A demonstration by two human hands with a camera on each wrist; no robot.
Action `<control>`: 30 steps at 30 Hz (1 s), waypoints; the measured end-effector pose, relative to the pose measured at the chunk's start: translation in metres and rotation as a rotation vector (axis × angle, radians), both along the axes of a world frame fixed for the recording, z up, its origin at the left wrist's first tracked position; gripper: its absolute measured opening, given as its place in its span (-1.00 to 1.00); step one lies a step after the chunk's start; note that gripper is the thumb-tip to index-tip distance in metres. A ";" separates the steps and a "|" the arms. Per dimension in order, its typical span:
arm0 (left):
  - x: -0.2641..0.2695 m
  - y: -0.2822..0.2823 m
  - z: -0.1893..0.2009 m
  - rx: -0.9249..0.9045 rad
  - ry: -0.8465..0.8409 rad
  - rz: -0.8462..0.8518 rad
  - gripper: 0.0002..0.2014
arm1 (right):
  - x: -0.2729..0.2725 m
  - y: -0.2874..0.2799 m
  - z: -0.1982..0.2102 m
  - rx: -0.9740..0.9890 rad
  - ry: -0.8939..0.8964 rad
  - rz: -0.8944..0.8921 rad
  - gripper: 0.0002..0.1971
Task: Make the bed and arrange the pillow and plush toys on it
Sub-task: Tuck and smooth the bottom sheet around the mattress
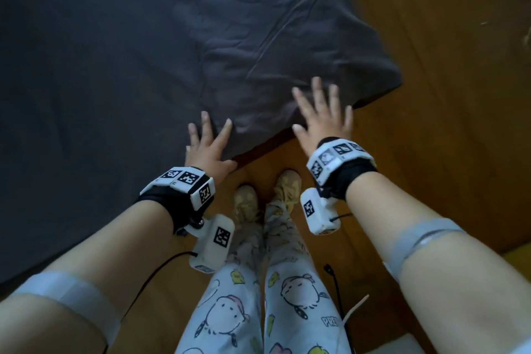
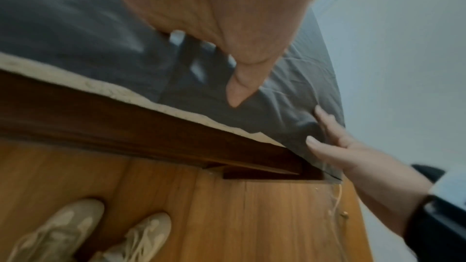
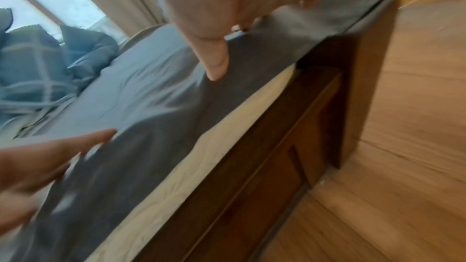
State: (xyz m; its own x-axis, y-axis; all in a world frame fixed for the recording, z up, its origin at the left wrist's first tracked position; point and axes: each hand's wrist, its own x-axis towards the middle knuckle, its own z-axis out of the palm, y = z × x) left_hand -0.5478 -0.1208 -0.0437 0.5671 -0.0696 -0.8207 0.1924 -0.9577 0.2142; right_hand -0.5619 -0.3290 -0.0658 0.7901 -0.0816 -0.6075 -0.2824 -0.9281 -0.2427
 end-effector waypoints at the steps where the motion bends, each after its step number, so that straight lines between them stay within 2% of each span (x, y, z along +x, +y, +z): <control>1: -0.003 0.000 0.002 -0.030 0.043 0.031 -0.23 | -0.004 -0.008 0.005 0.000 0.042 -0.083 -0.33; 3: -0.006 -0.002 0.012 -0.082 0.112 0.096 -0.38 | -0.004 -0.020 0.024 0.036 0.129 -0.195 -0.41; 5: -0.003 -0.012 0.036 -0.157 0.172 0.194 -0.54 | 0.003 -0.026 0.054 0.051 0.186 -0.208 -0.51; 7: 0.005 -0.029 0.077 -0.257 0.257 0.323 -0.64 | 0.015 -0.028 0.094 0.048 0.192 -0.205 -0.62; 8: 0.013 -0.039 0.100 -0.291 0.270 0.324 -0.66 | 0.023 -0.028 0.116 0.047 0.175 -0.214 -0.67; 10: 0.037 -0.059 0.147 -0.294 0.204 0.162 -0.67 | 0.041 -0.032 0.162 0.061 0.118 -0.260 -0.74; 13: 0.080 -0.083 0.218 -0.274 0.010 -0.073 -0.67 | 0.069 -0.040 0.234 0.080 0.025 -0.289 -0.75; 16: 0.120 -0.115 0.286 -0.289 -0.185 -0.173 -0.70 | 0.093 -0.061 0.302 0.068 -0.123 -0.297 -0.76; 19: 0.146 -0.158 0.337 -0.279 -0.309 -0.270 -0.80 | 0.106 -0.096 0.356 0.052 -0.228 -0.306 -0.74; 21: 0.156 -0.195 0.356 -0.266 -0.384 -0.328 -0.66 | 0.112 -0.129 0.377 0.053 -0.259 -0.321 -0.73; 23: 0.164 -0.240 0.365 -0.245 -0.422 -0.386 -0.61 | 0.116 -0.169 0.387 0.055 -0.271 -0.338 -0.73; 27: 0.179 -0.350 0.365 -0.203 -0.425 -0.528 -0.62 | 0.119 -0.267 0.389 0.009 -0.234 -0.363 -0.78; 30: 0.185 -0.436 0.369 -0.235 -0.415 -0.621 -0.67 | 0.121 -0.342 0.396 -0.046 -0.173 -0.377 -0.72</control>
